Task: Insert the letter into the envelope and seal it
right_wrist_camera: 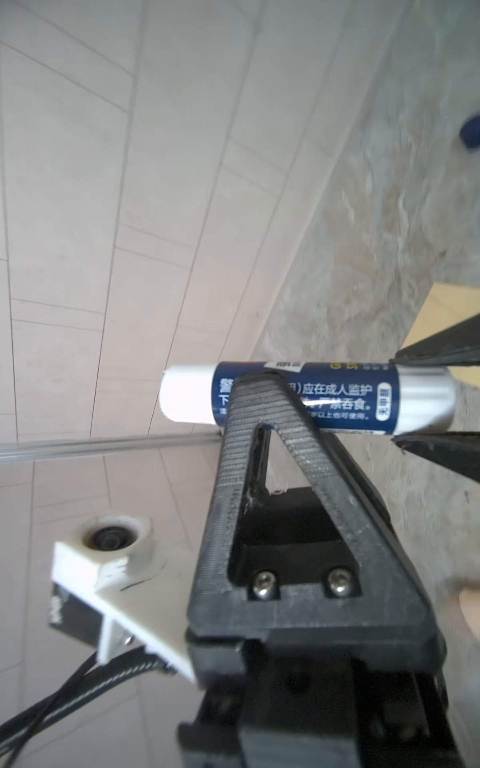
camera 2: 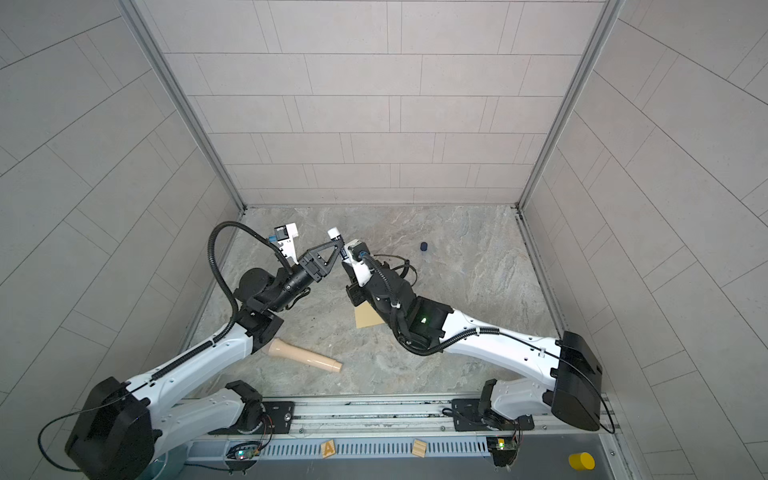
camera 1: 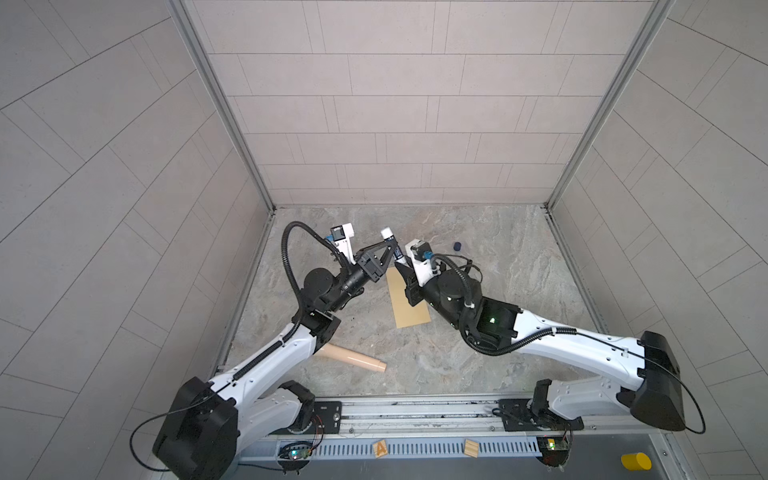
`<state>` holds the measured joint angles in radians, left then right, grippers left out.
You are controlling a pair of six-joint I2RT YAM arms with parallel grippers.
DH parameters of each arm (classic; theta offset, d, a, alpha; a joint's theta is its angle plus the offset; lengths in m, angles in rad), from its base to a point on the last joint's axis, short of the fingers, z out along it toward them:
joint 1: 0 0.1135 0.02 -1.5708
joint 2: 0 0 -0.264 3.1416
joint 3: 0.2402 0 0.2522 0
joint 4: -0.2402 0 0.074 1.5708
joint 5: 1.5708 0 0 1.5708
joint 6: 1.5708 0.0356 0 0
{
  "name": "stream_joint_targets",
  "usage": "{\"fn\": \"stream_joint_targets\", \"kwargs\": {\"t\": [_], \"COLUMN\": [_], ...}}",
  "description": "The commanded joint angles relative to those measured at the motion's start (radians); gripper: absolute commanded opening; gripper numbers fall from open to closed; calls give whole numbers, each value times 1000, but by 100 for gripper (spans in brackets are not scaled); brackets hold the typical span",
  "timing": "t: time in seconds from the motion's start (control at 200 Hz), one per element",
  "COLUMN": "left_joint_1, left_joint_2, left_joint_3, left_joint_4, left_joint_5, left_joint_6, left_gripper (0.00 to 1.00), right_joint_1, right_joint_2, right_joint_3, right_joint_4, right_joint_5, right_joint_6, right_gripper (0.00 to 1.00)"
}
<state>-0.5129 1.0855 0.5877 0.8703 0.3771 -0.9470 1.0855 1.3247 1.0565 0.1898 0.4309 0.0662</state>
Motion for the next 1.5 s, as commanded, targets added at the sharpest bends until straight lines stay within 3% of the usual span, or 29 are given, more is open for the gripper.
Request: {"fn": "stream_joint_targets", "kwargs": {"t": [0.0, 0.2, 0.31, 0.41, 0.535, 0.67, 0.76, 0.851, 1.131, 1.306, 1.491], "left_joint_1": [1, 1, 1, 1, 1, 1, 2, 2, 3, 1, 2], "left_joint_2": [22, 29, 28, 21, 10, -22, -34, -36, -24, -24, -22], "left_joint_3": [-6, -6, -7, -7, -1, 10, 16, 18, 22, 23, 24], "left_joint_4": [-33, -35, -35, -37, -40, -65, -67, -40, 13, 18, 21], "left_joint_5": [-15, -17, -16, -15, 3, 11, 13, 19, 31, 33, 34], "left_joint_6": [42, 40, 42, 45, 47, 56, 50, 30, -11, -15, -18], "left_gripper": [0, 0, 0, 0, 0, 0, 0, 0, 0, 0, 0], "right_joint_1": [102, 194, 198, 187, 119, -34, -152, -253, -387, -422, -425], "right_joint_2": [57, 180, 184, 146, 58, -66, -126, -152, -60, 22, 106], "right_joint_3": [52, 92, 96, 80, 55, -37, -124, -200, -270, -286, -264], "right_joint_4": [9, 149, 135, 95, -24, -43, 46, 169, 530, 752, 864], "right_joint_5": [232, 440, 421, 341, 144, -244, -497, -665, -1010, -1070, -1118], "right_joint_6": [-314, -535, -501, -431, -254, -42, 122, 268, 645, 827, 928], "right_gripper": [0, 0, 0, 10, 32, 63, 73, 80, 76, 64, 51]}}
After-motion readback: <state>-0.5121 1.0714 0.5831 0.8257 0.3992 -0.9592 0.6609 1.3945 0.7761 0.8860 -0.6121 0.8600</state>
